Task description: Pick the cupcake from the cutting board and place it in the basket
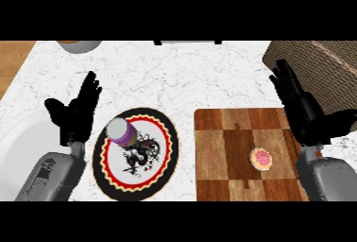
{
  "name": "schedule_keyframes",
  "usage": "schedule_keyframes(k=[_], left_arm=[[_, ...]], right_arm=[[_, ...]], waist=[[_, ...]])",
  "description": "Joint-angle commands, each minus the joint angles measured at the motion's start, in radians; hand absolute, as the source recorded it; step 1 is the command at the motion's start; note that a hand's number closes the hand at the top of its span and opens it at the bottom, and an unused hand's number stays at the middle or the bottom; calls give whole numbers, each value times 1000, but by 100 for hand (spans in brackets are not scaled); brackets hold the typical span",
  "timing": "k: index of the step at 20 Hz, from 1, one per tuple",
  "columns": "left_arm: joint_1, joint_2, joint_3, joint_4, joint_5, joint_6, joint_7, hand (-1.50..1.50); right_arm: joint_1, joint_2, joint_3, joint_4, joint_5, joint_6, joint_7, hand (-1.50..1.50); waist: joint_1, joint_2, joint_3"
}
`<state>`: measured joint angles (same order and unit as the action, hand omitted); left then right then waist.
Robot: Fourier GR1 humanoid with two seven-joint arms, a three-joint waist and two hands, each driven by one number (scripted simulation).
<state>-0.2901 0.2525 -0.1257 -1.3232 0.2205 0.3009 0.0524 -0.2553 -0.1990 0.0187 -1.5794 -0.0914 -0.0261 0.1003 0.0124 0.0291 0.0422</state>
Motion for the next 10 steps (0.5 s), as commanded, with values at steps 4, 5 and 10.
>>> schedule_keyframes(k=[4,5,10], left_arm=[[-5,105,-33,23,-78,-37,70,0],[37,132,-42,0,-93,-44,63,0],[63,126,-72,-5,-80,-79,119,0]], right_arm=[[86,5,-135,136,-314,311,-304,150],[109,-7,-168,137,-378,380,-340,150],[155,115,-58,-51,-252,479,-730,-150]], waist=[[-14,-19,-35],[-8,-22,-30],[-20,-38,-36]])
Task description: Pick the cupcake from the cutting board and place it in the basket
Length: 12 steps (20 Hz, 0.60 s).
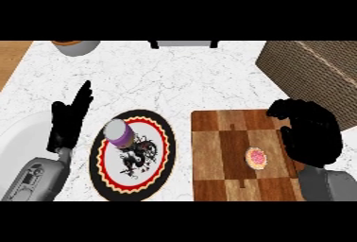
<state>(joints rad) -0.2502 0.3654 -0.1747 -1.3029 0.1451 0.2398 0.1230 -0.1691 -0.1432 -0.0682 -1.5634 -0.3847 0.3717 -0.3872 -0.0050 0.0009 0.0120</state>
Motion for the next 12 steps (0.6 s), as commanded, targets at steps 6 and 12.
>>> schedule_keyframes(k=[6,12], left_arm=[[64,58,6,-48,4,-59,42,0],[63,55,21,-31,4,-45,40,0]], right_arm=[[293,42,18,-258,307,-191,-198,-150],[341,-297,-139,-301,559,-197,-36,-150]], waist=[[-13,-10,-13],[-34,-11,-18]])
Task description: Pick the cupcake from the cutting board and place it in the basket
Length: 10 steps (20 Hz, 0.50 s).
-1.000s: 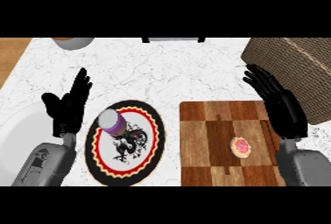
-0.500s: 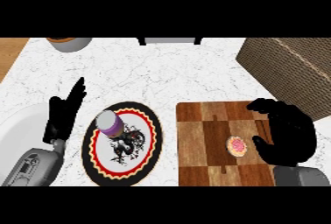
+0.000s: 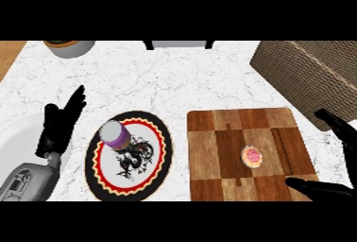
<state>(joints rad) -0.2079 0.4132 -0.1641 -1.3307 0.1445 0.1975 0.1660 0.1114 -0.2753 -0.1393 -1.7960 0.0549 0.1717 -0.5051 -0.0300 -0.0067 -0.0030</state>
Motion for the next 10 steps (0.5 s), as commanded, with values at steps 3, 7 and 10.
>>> schedule_keyframes(k=[3,7,10], left_arm=[[-12,21,15,-19,3,-7,32,0],[-12,7,1,-34,-24,9,22,0],[5,7,8,-40,-15,-23,40,0]], right_arm=[[123,-304,-62,-138,149,137,161,-150],[165,-449,-68,-151,110,333,194,-150],[202,-456,-113,-252,12,420,248,-150]], waist=[[-10,-3,-2],[11,2,1],[16,4,2]])
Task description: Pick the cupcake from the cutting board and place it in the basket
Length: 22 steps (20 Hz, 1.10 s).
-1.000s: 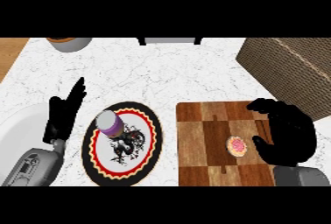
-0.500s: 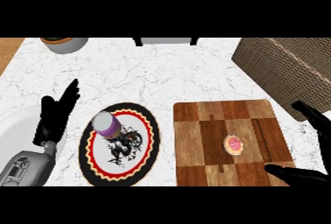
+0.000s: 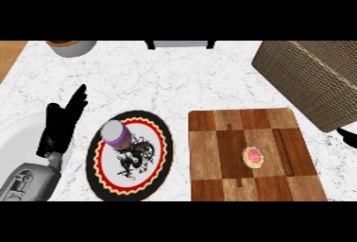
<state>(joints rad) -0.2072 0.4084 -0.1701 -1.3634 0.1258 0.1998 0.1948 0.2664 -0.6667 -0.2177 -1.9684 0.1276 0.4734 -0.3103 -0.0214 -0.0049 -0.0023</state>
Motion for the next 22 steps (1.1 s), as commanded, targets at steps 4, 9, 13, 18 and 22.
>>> schedule_keyframes(k=[4,9,13,18,22], left_arm=[[11,-15,24,42,-21,-59,-54,0],[-9,-76,-8,-112,-83,6,135,0],[-1,-52,90,52,-47,-99,-51,0],[-27,-84,97,67,-108,-77,-47,0],[49,-133,62,-50,-136,-47,22,0]], right_arm=[[130,-2,-56,-184,-62,162,118,-150],[18,67,-56,-55,8,175,103,-150],[-5,122,-102,-52,33,163,109,-150],[-98,189,-57,-30,114,127,177,-150],[8,241,-54,30,235,83,-13,-150]], waist=[[7,3,2],[20,3,3],[17,6,2],[21,6,2],[19,4,3]])
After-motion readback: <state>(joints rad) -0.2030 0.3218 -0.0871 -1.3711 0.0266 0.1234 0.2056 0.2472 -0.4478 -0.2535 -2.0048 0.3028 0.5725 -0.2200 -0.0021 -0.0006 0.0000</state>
